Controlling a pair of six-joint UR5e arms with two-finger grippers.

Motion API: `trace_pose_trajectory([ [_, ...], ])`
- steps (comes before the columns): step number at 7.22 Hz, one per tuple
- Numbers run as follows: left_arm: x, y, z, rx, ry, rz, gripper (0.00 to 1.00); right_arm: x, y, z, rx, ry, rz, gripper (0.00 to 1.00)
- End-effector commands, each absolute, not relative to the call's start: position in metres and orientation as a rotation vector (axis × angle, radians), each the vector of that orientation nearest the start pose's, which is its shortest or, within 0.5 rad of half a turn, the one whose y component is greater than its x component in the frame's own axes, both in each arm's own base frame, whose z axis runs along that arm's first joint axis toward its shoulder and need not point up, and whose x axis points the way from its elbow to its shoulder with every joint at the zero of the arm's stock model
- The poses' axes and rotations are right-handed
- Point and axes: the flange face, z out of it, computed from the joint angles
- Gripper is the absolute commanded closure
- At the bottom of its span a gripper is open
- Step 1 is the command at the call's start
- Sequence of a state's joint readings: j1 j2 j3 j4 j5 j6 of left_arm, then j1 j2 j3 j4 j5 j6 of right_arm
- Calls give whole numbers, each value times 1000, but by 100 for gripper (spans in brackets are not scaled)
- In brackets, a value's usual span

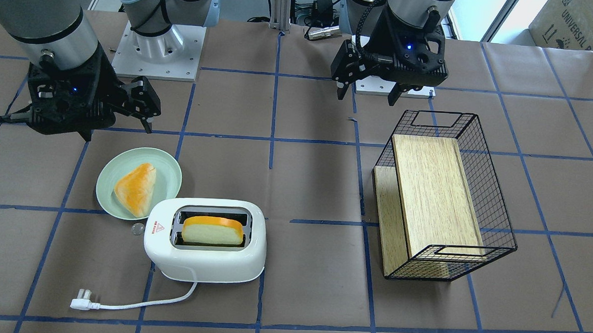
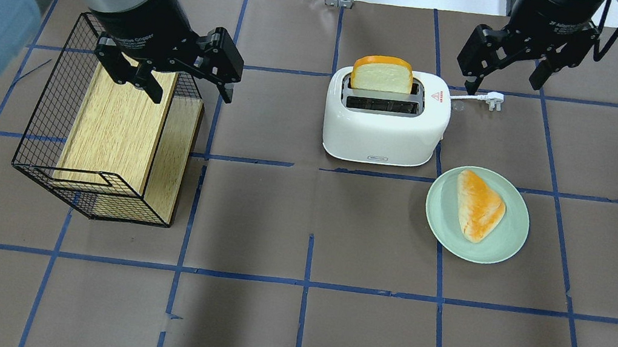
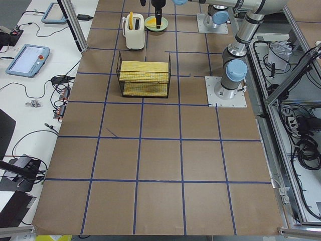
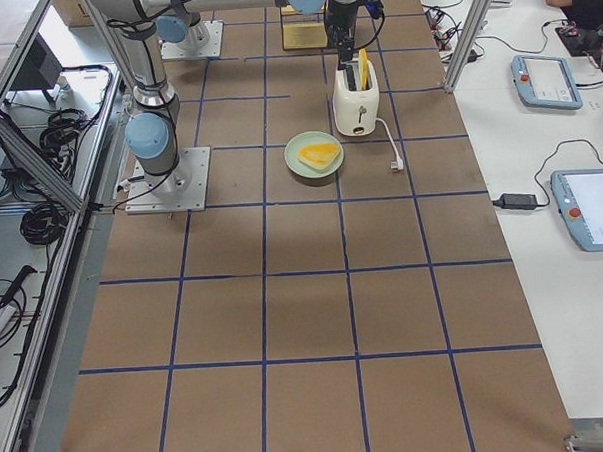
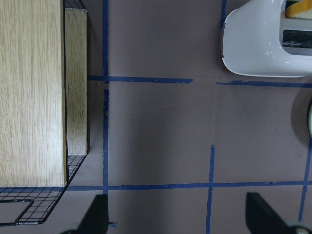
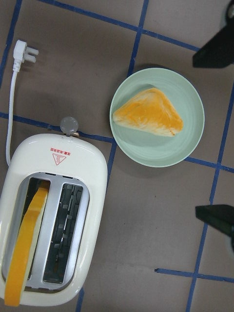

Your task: Press toaster with right arm

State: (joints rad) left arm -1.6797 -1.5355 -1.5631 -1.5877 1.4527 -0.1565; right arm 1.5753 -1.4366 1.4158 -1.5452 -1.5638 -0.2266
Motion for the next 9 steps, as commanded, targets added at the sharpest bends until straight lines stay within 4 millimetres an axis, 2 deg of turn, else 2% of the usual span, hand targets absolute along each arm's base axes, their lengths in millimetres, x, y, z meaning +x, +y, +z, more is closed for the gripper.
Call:
trace_pose_trajectory([
  [1,-196,-460,508,-75,3261,-17,0,137,-547,486,-357,3112,15,0],
  [4,-196,-460,508,-75,3261,-17,0,138,-547,490,-347,3104,-8,0],
  [6,-196,-460,508,-75,3261,-17,0,138,-548,485,-342,3102,-4,0],
  [8,-196,-460,508,-75,3261,-17,0,138,-546,488,-232,3114,8,0],
  [9,-196,-460,508,-75,3261,-17,0,138,-547,488,-244,3114,0,0],
])
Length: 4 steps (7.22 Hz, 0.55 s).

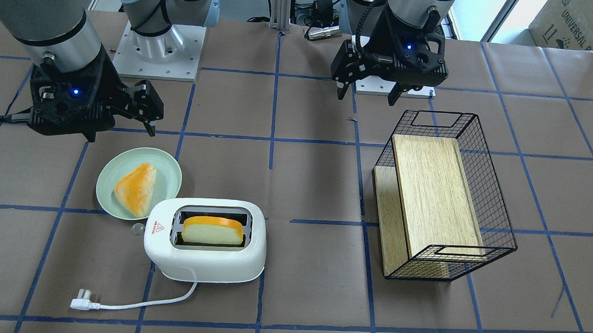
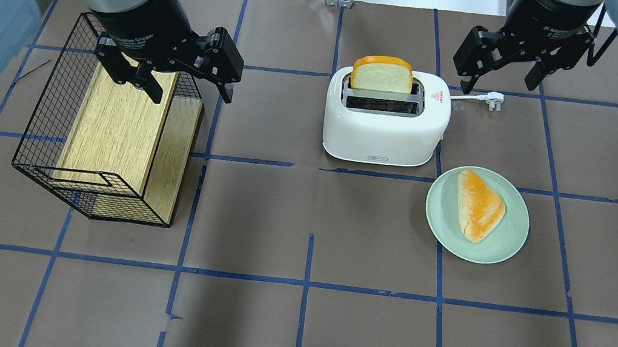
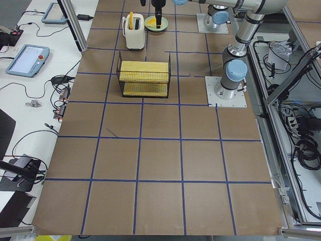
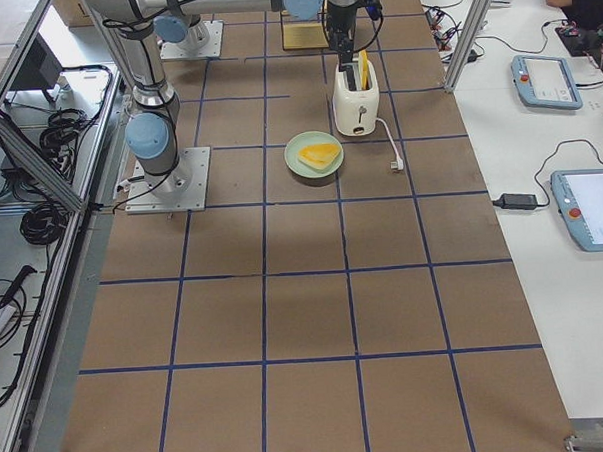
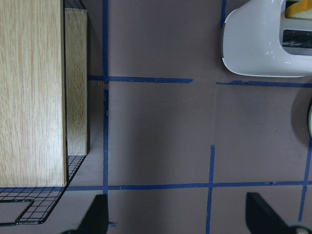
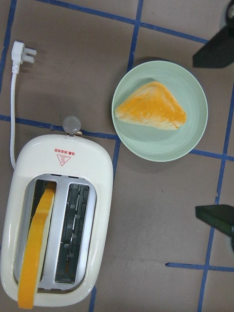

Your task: Press toaster with right arm

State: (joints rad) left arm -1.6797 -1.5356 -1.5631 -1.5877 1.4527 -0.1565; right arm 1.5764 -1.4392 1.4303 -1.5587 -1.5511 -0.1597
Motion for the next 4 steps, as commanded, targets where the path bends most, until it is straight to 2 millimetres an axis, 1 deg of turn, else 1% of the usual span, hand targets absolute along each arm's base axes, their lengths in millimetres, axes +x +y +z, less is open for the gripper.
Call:
trace_pose_trajectory([
  [1,-196,-460,508,-75,3261,-17,0,139,-550,491,-230,3116,-23,0],
  [2,-196,-460,508,-75,3261,-17,0,132,-552,493,-224,3128,-25,0],
  [3,-196,-460,508,-75,3261,-17,0,131,-554,492,-242,3115,-29,0],
  [4,-196,-460,508,-75,3261,-17,0,128,-579,470,-359,3117,-80,0],
])
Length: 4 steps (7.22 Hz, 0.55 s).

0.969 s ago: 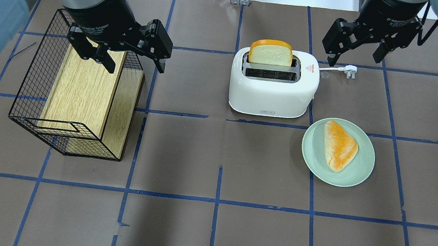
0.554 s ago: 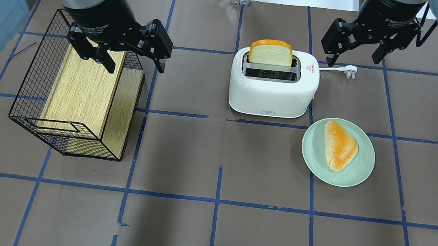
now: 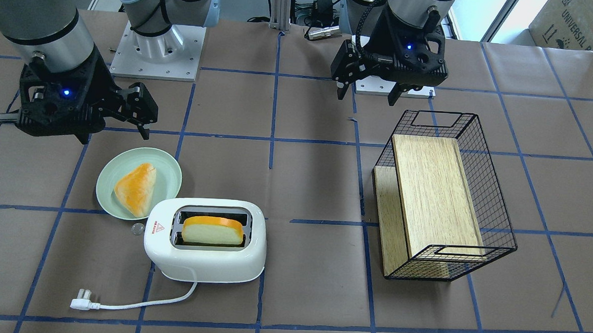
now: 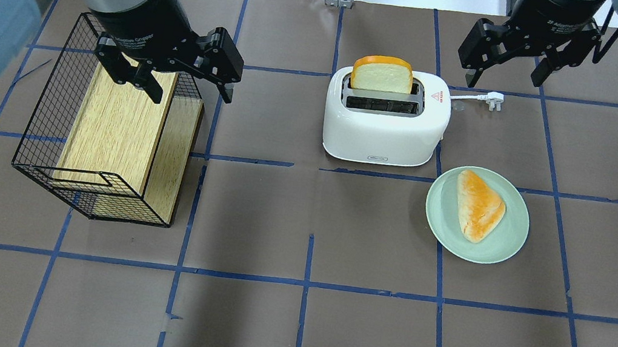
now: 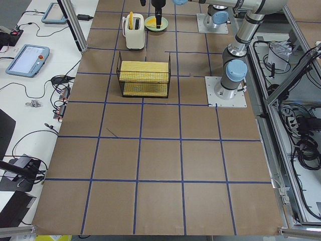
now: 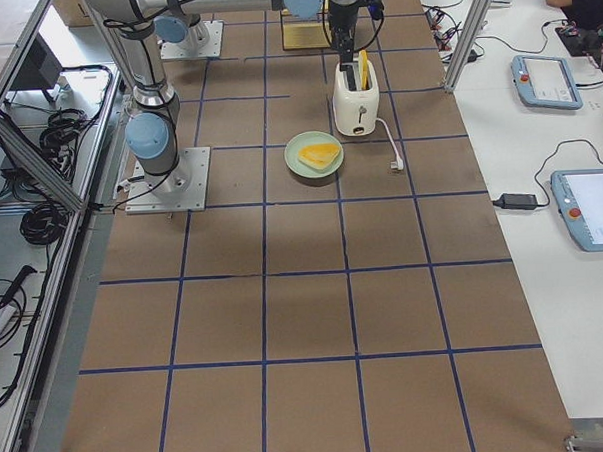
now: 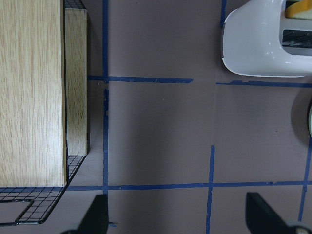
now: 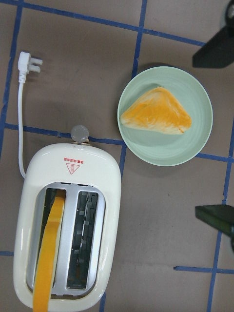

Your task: Press toaster with right arm

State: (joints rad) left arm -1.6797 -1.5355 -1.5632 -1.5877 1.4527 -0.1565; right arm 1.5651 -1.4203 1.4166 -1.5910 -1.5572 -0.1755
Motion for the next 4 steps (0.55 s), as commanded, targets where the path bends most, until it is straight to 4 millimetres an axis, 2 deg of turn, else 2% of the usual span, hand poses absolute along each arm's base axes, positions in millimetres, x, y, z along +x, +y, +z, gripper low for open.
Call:
trace_pose_trajectory([
  [1,-196,-460,508,-75,3261,-17,0,124,-592,447,-605,3079,-29,0],
  [3,-196,-460,508,-75,3261,-17,0,122,-591,436,-844,3020,7,0],
  [4,-196,-460,508,-75,3261,-17,0,117,-595,432,-1057,2960,8,0],
])
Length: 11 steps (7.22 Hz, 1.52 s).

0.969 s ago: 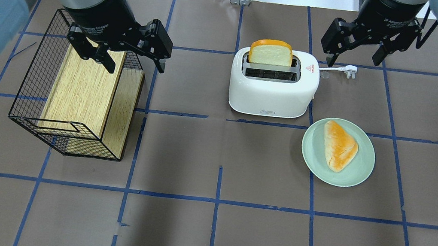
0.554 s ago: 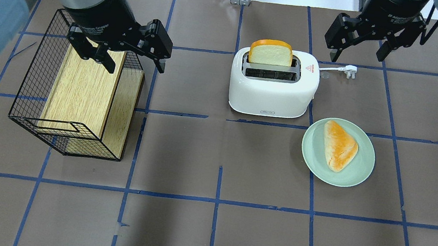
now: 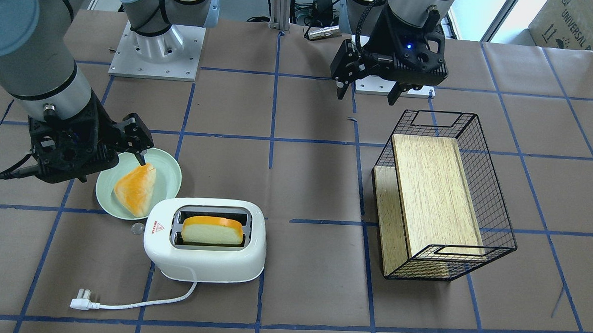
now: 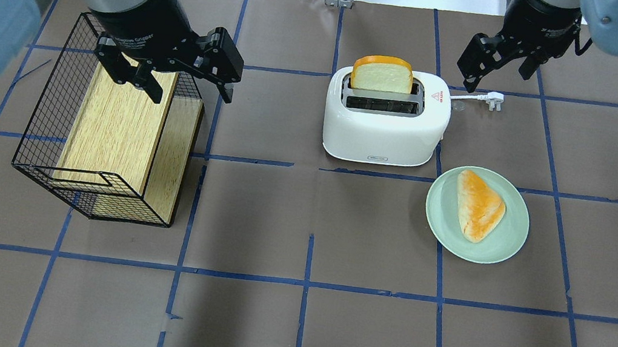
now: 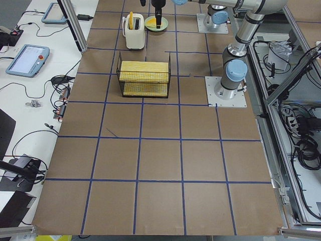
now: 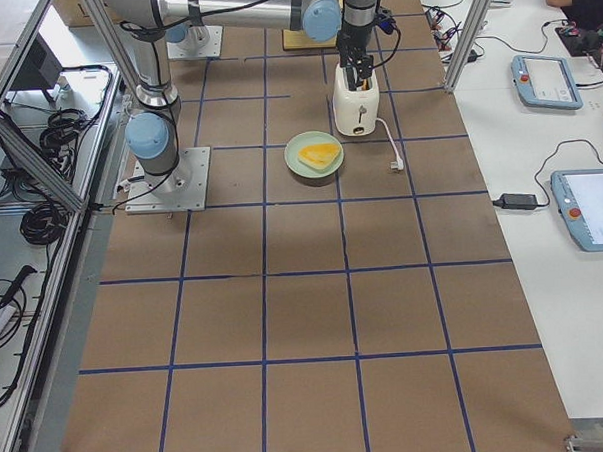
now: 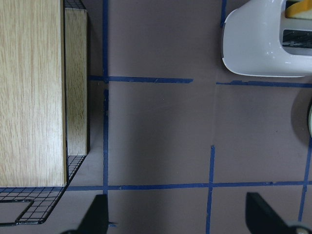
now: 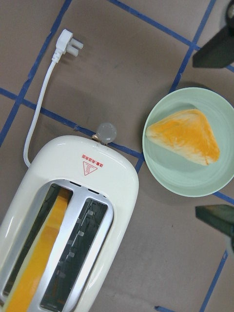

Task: Press toaster with right arm
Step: 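Move the right gripper down to the toaster's lever end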

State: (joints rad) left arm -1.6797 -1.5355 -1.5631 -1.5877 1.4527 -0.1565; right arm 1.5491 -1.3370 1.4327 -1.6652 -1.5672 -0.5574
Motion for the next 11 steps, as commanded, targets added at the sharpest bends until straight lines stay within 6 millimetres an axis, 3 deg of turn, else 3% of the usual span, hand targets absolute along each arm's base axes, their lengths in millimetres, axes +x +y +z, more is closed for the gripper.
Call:
trace_pose_trajectory([
  [1,-196,-460,508,-75,3261,-17,0,101,-594,435,-1455,2840,34,3],
  [3,-196,-460,508,-75,3261,-17,0,69,-605,426,-1776,2678,-23,3],
  [4,-196,-460,508,-75,3261,-17,0,73,-603,417,-1934,2578,-56,25],
  [5,-196,-460,508,-75,3261,-17,0,72,-606,404,-2047,2551,-132,58],
  [6,-196,-460,508,-75,3261,-17,0,73,-605,397,-2110,2555,-203,77],
  [7,-196,-460,508,-75,3261,-17,0,79,-604,391,-2132,2557,-253,88],
  [9,-196,-460,508,-75,3261,-17,0,93,-604,366,-2111,2487,-271,89],
  [11,-196,-460,508,-75,3261,-17,0,105,-612,354,-2103,2427,-341,89],
])
